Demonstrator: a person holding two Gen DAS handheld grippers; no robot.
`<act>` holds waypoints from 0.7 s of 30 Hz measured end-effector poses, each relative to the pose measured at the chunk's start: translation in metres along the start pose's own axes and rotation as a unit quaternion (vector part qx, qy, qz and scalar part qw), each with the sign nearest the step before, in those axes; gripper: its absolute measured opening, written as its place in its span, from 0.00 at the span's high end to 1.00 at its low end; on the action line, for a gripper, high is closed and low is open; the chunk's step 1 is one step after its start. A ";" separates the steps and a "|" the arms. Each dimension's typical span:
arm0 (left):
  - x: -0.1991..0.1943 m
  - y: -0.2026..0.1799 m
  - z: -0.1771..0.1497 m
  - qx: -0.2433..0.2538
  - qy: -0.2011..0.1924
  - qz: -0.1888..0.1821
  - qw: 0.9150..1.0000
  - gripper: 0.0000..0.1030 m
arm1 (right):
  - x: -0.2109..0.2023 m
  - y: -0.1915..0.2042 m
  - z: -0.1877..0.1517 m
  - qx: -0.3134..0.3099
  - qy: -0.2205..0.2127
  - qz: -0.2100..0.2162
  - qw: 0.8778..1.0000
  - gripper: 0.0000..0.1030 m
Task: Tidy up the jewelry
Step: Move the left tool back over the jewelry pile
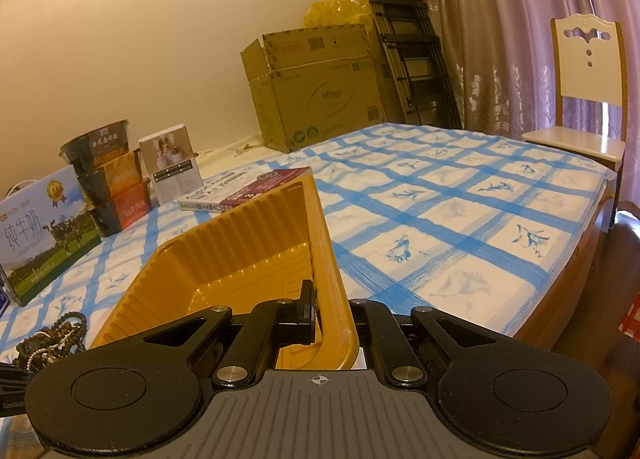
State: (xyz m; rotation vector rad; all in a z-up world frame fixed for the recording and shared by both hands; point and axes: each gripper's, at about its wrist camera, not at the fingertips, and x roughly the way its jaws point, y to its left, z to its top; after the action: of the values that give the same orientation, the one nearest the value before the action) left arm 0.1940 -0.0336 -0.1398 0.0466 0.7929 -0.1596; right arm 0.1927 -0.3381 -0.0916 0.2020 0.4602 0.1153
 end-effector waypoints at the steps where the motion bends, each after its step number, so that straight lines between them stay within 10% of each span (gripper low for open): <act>1: -0.002 0.000 0.001 -0.001 -0.002 0.000 1.000 0.93 | 0.000 0.000 0.000 0.000 0.000 0.000 1.000 0.95; 13: -0.063 -0.019 0.047 -0.026 -0.080 -0.058 0.995 0.93 | 0.000 0.002 0.000 0.000 0.000 0.000 1.000 0.95; 21: -0.049 -0.079 0.057 0.001 -0.057 -0.145 0.988 0.93 | 0.001 0.005 0.000 -0.005 0.001 0.000 1.000 0.95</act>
State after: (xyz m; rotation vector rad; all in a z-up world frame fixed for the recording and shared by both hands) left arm 0.1879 -0.1110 -0.0631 -0.0758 0.6821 -0.4359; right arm 0.1930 -0.3332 -0.0906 0.1924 0.4608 0.1170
